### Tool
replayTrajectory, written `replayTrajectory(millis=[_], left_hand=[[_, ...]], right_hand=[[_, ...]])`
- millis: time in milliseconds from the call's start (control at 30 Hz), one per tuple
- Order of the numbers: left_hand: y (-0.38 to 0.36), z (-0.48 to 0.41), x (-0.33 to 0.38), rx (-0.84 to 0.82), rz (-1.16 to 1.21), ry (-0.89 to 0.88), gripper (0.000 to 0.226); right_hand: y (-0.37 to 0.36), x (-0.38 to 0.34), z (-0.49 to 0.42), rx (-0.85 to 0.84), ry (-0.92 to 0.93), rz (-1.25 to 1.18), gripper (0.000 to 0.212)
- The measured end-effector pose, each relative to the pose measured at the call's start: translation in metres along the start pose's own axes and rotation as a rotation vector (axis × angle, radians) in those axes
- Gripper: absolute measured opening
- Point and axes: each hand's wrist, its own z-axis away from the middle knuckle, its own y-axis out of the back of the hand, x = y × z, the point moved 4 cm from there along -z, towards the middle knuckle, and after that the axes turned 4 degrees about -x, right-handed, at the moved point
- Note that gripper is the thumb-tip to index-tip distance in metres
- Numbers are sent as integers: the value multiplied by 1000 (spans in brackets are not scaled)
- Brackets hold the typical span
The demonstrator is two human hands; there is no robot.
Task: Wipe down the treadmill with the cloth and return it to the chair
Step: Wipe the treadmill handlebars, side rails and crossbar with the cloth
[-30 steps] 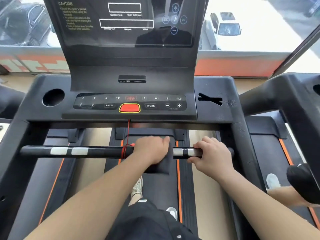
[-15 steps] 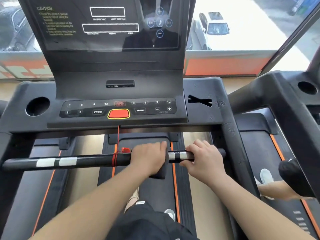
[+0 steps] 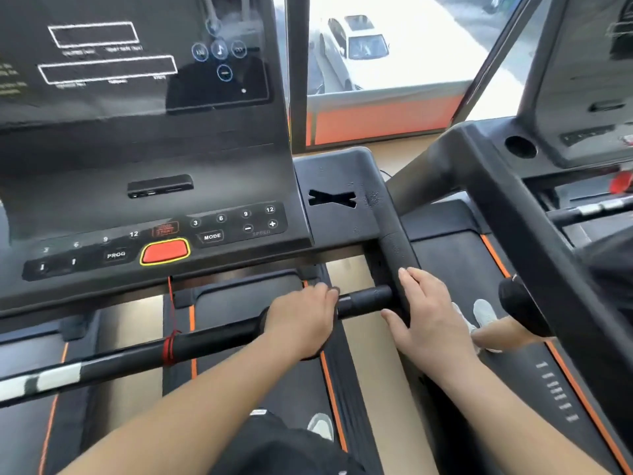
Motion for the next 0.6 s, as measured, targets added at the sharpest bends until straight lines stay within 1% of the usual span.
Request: replayTrajectory(millis=[33,67,133,167,200,233,267,300,333,400,467,533,600], left_hand=[[4,-16,10,-73,41,-4,28],[5,-22,21,-84,46,1,26],[-8,-12,41,31,-43,30,30],[-21,0,47,12,-26,35,37],[-34,12,50,37,-8,12,48],[-43,21,48,101,1,-30,57],[-49,23,44,184,-10,-73,61],[-50,18,42,230,-7,-102,62],[-47,9,44,226,-2,-131,60],[-34,-14,56,136,-21,-132,46],[-14,-35,73,69,40,-98,29],[-2,-49,76,-19,186,7,29],[-1,-47,76,11,354,78,33]], right_hand=[[0,3,1,-27,-27,-3,76],[0,6,3,-47,-57,-1,78],[3,14,5,-66,-130,10,81],[5,17,6,-71,-168,20,81],[6,21,7,-78,-203,33,80],[7,24,7,-95,-239,49,76],[6,27,8,-117,-268,61,70],[5,30,9,-134,-282,67,62],[3,31,9,-141,-284,66,54],[4,30,7,-140,-291,46,43],[8,27,3,-163,-313,34,39],[9,24,2,-200,-321,54,39],[10,24,2,-212,-321,60,40]])
